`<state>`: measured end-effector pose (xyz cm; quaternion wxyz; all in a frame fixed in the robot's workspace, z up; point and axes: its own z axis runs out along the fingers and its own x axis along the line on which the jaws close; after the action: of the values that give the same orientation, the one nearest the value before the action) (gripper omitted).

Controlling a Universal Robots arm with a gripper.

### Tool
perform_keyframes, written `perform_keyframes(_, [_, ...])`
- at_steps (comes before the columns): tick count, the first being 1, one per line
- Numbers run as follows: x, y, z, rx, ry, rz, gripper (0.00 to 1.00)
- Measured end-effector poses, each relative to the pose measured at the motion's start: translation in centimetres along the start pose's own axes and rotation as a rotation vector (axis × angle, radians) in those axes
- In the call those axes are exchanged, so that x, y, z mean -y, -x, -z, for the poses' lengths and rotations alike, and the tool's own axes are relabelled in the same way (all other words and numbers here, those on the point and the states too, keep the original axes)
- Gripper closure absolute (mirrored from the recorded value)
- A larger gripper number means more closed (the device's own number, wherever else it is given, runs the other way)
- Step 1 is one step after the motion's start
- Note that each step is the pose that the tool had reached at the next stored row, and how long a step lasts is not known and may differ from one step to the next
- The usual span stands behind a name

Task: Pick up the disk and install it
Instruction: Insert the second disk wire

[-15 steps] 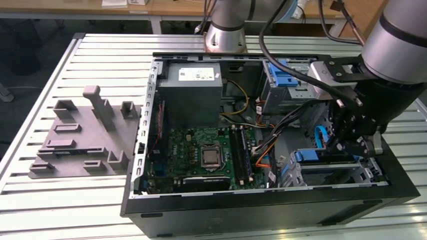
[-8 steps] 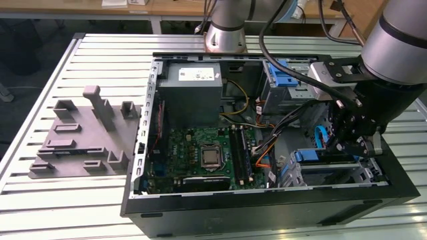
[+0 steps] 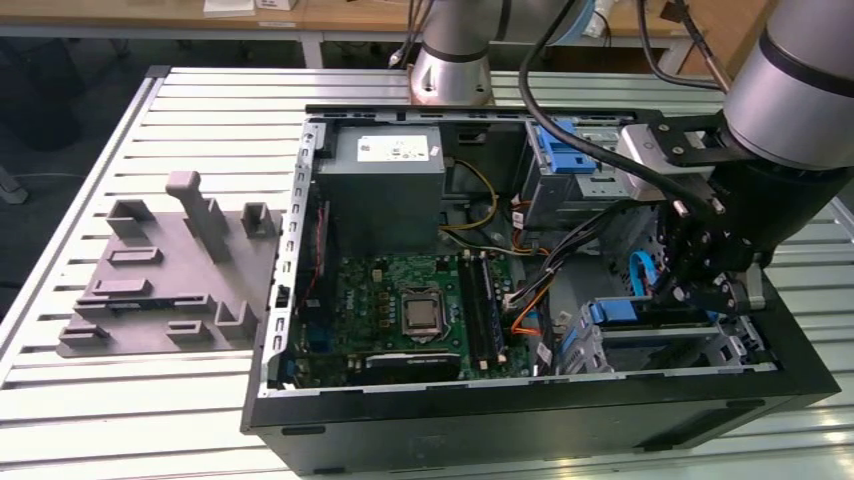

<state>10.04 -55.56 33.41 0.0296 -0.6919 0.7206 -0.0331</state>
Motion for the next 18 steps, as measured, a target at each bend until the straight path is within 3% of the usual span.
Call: perform_keyframes(18, [-0.03,0.00,-0.40,0.0000,0.0000,0.000,0.84])
